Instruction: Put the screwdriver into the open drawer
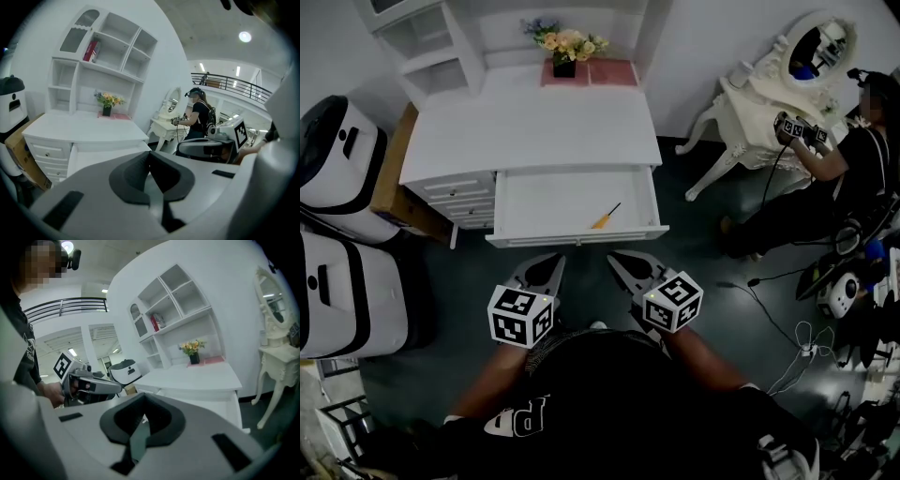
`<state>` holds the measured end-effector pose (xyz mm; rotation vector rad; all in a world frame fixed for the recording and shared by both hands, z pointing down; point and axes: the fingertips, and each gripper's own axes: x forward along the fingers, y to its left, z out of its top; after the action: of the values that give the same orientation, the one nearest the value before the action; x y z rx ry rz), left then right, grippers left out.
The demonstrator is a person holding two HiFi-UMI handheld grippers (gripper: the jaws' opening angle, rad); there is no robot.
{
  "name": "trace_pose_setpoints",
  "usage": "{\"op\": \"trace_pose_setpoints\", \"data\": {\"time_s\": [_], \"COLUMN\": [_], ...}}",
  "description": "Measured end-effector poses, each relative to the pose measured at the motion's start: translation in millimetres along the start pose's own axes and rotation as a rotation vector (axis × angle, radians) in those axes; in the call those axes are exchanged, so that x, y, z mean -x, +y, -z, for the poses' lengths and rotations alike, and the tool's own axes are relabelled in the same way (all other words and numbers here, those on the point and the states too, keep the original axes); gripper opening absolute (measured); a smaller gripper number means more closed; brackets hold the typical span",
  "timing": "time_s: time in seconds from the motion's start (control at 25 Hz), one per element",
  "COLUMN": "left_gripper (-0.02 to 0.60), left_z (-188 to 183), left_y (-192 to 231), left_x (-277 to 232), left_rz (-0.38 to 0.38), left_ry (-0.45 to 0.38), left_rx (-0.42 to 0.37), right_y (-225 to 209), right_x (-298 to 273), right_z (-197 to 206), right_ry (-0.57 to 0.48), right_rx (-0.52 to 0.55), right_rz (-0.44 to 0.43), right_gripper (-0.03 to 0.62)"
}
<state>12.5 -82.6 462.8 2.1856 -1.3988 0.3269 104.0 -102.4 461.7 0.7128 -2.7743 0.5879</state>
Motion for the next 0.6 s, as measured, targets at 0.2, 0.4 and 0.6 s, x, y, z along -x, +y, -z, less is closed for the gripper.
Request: {"op": "trace_pose_setpoints", "data": {"time_s": [0.2,0.4,0.6], "left_gripper": [0.011,0.011,0.011], "left_z": [17,30,29], "left_y": [-27,-40,-49], "left_x": [13,25,26], "left_rz": [-0.034,-0.068,-0.071], "left_ry": [-0.005,-0.017,-0.023], "left_rx": [0.004,-0.002,-0.010], "right_y": [9,18,20], "right_x": [26,41,52], "right_z": [14,26,26], "right_ry": [-0.010,-0.021,-0.032], "right_rx": [-0.011,-0.024,-0.019], "right_rz": [-0.028,-0.046,-0.046], "right_gripper": [0.008,0.008,0.008]}}
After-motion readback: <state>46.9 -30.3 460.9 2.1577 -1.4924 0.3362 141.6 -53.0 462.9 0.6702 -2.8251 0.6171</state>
